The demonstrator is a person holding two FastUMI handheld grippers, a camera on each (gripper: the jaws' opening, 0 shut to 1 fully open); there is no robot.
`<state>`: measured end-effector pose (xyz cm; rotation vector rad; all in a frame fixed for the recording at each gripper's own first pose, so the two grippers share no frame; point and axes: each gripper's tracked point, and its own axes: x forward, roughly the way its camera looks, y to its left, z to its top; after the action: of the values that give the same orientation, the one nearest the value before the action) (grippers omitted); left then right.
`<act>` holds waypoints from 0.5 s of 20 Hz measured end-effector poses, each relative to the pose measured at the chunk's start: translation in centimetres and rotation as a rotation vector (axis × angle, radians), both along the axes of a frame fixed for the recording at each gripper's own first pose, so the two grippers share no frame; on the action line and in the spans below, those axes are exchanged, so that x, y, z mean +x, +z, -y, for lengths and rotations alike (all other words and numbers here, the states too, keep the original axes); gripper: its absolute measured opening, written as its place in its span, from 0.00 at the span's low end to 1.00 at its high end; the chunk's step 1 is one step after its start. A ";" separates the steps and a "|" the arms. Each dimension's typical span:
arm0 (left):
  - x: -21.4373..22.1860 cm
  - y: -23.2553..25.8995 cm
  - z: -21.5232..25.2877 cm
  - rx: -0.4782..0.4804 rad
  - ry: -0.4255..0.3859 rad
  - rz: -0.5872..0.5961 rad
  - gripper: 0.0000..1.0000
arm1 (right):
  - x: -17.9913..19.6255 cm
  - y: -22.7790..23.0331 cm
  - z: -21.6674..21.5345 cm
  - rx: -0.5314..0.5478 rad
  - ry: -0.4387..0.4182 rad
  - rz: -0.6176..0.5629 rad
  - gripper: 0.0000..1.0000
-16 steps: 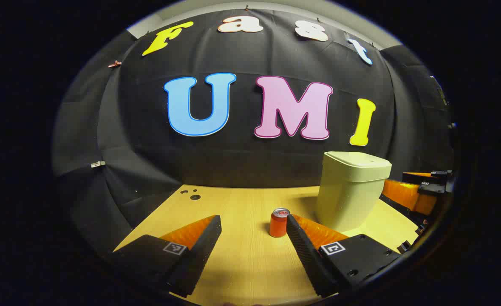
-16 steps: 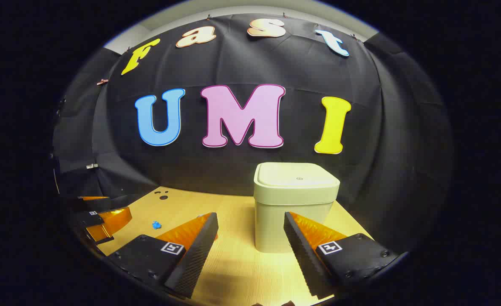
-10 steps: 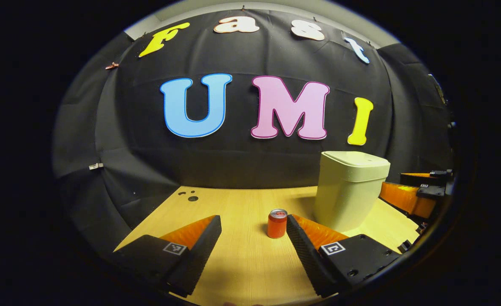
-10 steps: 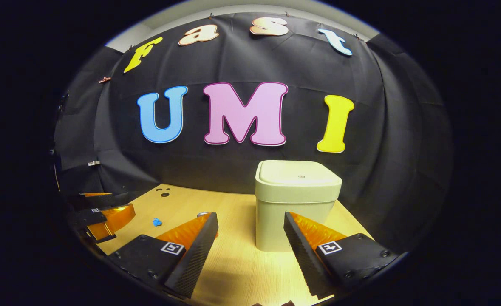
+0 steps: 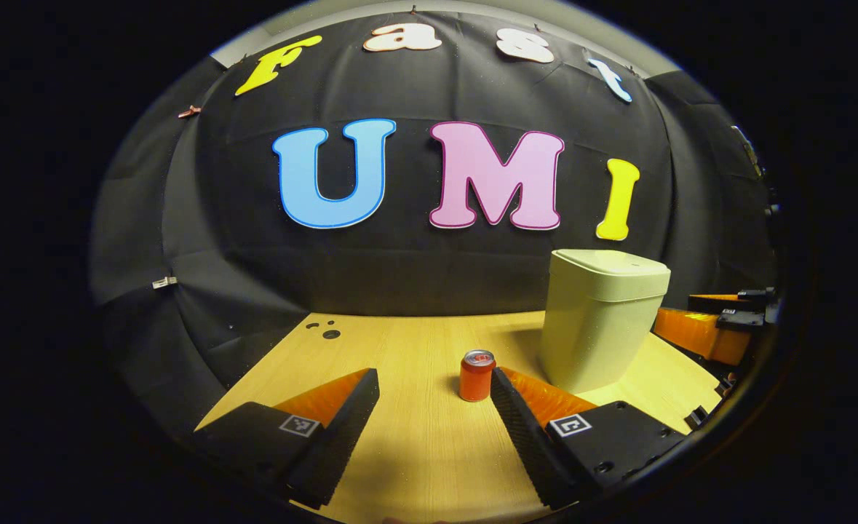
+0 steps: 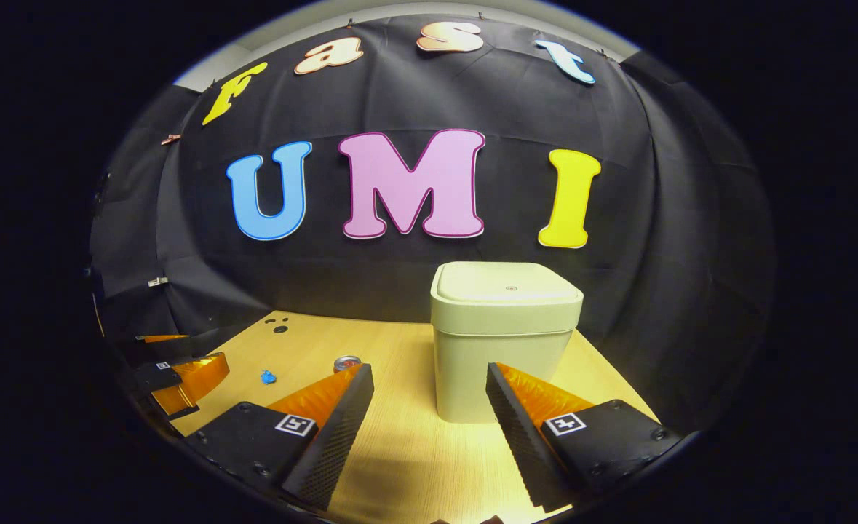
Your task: Press the lid of the desktop garbage bin to open it, pick up the crumpled paper on the desktop and throw it into the bin, then pick up the pop can on the desktop and drop it into the bin, and finally close the garbage bin lid.
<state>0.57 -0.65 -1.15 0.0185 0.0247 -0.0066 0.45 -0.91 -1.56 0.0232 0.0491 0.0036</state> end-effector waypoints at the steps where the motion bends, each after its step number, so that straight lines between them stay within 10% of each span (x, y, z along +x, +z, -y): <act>1: 0.1 0.1 0.0 0.001 0.001 -0.001 0.99 | 0.1 -0.1 0.0 0.001 0.000 -0.003 0.98; 10: 0.5 -0.5 0.0 0.004 0.003 -0.012 0.99 | 0.4 -0.7 0.2 0.008 0.000 -0.026 0.98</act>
<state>1.08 -0.66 -1.66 0.0221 0.0367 -0.0032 0.83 -1.12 -2.26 0.0315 0.0755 0.0031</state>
